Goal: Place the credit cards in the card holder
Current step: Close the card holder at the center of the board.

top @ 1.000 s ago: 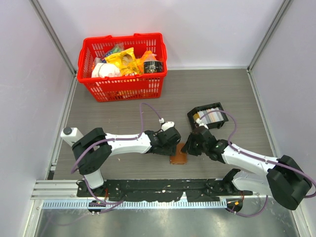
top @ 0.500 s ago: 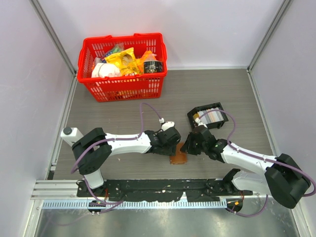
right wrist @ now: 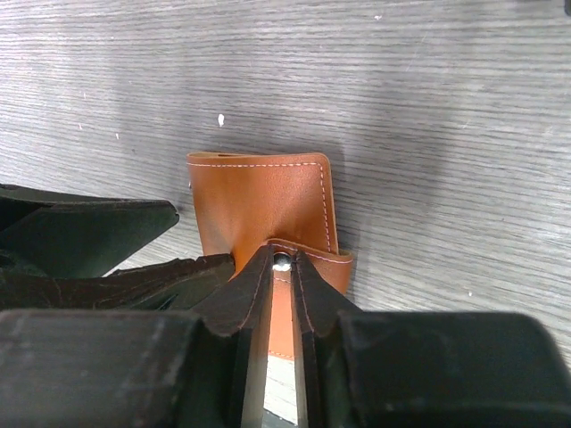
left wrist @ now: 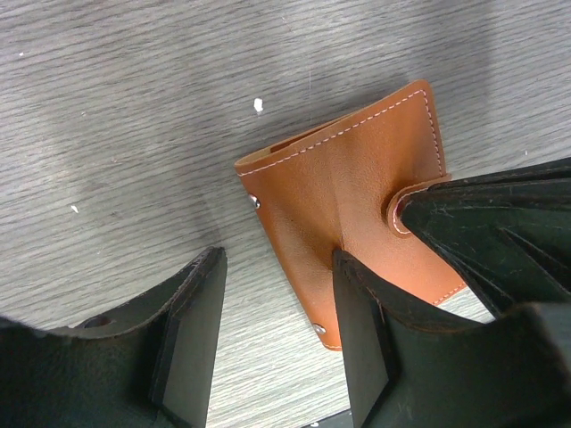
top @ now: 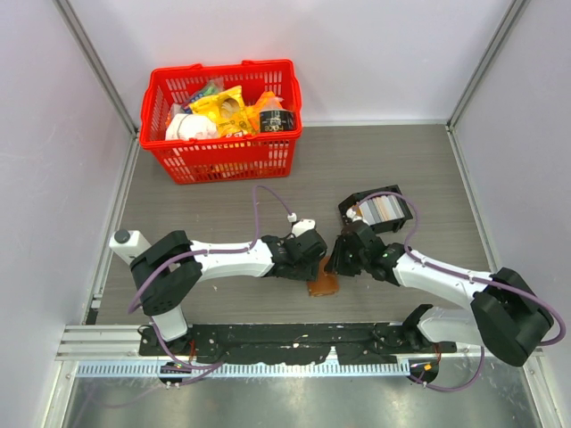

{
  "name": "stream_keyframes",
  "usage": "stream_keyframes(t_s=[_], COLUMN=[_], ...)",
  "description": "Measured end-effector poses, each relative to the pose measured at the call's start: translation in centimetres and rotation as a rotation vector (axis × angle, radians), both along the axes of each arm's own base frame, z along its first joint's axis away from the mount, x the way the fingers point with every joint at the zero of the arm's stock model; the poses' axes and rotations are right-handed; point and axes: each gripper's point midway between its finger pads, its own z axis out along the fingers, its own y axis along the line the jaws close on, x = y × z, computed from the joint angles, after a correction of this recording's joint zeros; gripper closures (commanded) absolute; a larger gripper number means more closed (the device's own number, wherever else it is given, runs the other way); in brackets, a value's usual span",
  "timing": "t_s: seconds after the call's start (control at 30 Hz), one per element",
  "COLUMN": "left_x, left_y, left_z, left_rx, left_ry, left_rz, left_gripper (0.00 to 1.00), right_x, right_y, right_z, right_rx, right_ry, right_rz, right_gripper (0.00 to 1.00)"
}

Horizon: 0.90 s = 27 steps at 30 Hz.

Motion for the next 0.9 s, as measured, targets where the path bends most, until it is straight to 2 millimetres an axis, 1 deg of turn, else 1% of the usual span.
stream_keyframes(t_s=[0.23,0.47,0.6,0.7,0.8,0.9], left_x=[0.0,0.1,0.1,0.1,0.2,0.3], left_y=[0.0,0.1,0.1,0.1,0.1,0.2], left_z=[0.0,0.0,0.0,0.0,0.0,0.0], left_rx=[0.002,0.004,0.003,0.004,0.004,0.008], left_ry=[-0.002,-0.006,-0.006,-0.006,-0.007,-0.011], left_rz=[0.001,0.004,0.004,0.005,0.007,0.011], left_gripper=[0.45,0.45,0.45,0.45,0.43,0.4], right_x=[0.1,-0.6,-0.7,-0.7,-0.8,-0.4], right_y=[0.1,0.1,0.1,0.0,-0.5,-0.8], right_z=[0.0,0.0,-0.1,0.0,0.5,1.1], right_rx=[-0.009,-0.047,-0.057,-0.06,-0.074,-0.08], right_ry=[-0.008,0.02,0.021,0.017,0.008,-0.015], right_rz=[0.023,0.095,0.122,0.129,0.117,0.098], right_gripper=[0.81,0.81,0.81,0.78,0.77,0.77])
